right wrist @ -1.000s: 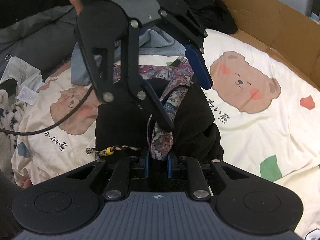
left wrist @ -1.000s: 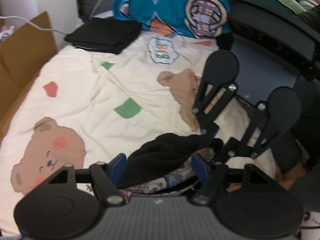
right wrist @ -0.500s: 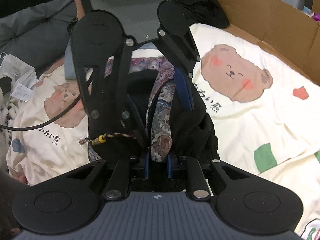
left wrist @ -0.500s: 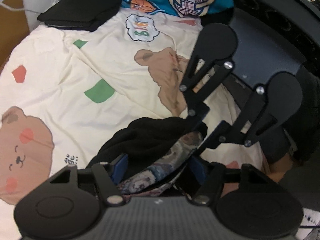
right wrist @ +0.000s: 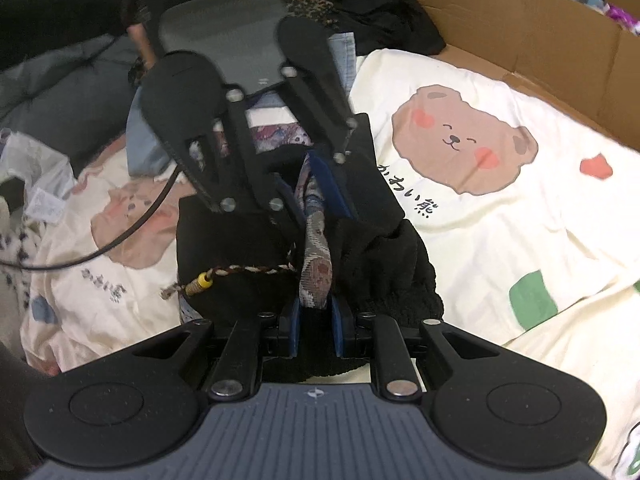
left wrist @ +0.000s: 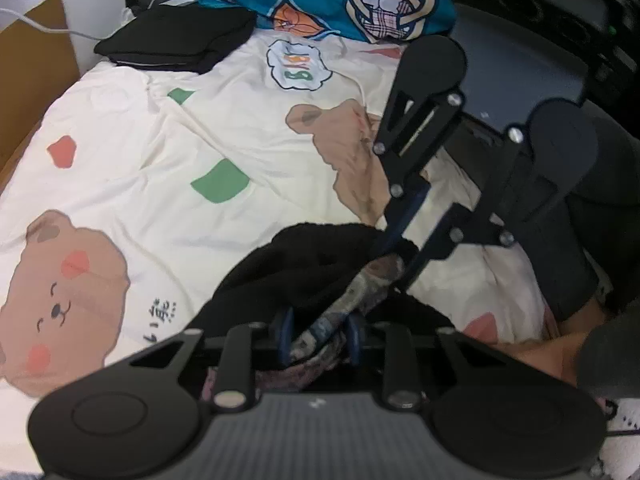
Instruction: Fold clothes
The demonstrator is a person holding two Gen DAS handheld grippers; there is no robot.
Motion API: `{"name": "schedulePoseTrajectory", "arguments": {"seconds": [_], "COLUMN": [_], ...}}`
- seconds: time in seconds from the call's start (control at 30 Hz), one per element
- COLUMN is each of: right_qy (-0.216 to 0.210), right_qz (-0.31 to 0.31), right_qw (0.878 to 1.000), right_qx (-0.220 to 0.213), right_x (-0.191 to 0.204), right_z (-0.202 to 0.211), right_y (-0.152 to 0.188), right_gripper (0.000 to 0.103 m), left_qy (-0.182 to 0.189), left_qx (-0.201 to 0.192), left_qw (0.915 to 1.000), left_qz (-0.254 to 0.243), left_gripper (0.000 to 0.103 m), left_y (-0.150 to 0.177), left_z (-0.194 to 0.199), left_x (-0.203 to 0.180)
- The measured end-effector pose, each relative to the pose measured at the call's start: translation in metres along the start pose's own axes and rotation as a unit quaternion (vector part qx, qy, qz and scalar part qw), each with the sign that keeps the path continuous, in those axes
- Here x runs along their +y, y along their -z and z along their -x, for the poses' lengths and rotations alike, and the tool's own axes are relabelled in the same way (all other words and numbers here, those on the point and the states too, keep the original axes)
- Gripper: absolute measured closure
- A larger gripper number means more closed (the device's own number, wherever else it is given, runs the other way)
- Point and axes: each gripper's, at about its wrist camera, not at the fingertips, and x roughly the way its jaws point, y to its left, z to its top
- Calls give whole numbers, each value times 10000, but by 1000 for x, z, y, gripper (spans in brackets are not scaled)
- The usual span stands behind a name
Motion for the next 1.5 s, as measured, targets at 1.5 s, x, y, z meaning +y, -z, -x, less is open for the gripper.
{"name": "schedulePoseTrajectory", "arguments": {"seconds": [1.5], "right_qy": [932], "right_qz": [-1081], "right_qw": [9878], "right_qx": [-627], "right_x": [-21], "right_z": [18], "right_y": [-2], "right_gripper": [52], "left_qy": [-2061], "left_qx": [-752], "left_qw": [9723], "left_qz": [812], "left_gripper": [94], "left_y": [21], "left_z": [44], "left_x": [65]}}
